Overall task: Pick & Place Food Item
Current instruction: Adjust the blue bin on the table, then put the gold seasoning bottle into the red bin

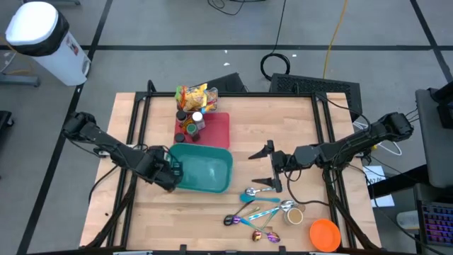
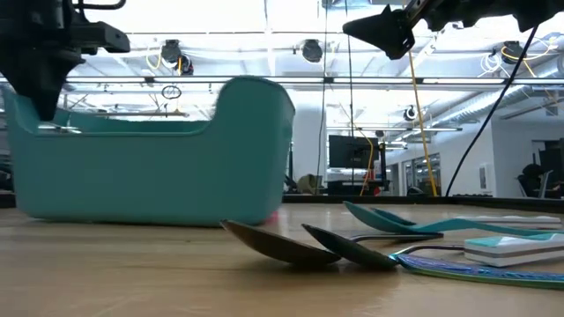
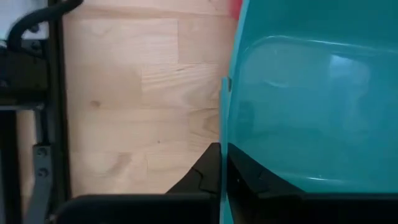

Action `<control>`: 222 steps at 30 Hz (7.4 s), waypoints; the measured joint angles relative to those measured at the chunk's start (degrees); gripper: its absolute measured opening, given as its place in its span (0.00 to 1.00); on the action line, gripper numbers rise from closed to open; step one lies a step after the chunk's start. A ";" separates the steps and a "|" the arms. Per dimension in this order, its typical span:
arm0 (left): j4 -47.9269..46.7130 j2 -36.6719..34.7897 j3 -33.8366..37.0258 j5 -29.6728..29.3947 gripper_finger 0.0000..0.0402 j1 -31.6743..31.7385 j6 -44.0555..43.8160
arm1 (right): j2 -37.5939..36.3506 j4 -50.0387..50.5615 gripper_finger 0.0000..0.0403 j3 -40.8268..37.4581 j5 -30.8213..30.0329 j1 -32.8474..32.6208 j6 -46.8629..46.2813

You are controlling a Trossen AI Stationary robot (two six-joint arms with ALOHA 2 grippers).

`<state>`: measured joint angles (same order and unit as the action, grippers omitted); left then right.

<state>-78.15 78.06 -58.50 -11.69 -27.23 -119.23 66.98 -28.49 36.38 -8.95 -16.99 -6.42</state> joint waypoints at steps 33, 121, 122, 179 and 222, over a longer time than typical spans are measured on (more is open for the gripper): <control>15.34 -11.19 -10.59 -39.75 0.51 -10.66 56.64 | -8.39 9.58 0.98 2.62 -4.96 -15.20 5.82; 65.62 -22.42 10.38 -10.75 0.48 21.57 113.21 | 11.69 59.54 0.67 44.11 21.45 22.34 -5.22; 65.71 -22.57 10.38 -10.32 0.48 22.97 113.10 | 12.78 59.67 0.67 44.89 22.43 24.11 -3.36; 95.83 -5.73 11.18 18.01 0.67 35.17 128.19 | 10.13 62.50 0.87 47.47 13.27 25.24 19.23; 128.13 12.70 13.18 30.63 0.67 39.36 117.96 | 24.74 -35.34 0.70 10.14 17.48 24.59 1.09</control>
<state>49.98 90.76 -45.32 18.93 12.13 -1.27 91.72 -63.83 46.52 8.53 7.59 -5.32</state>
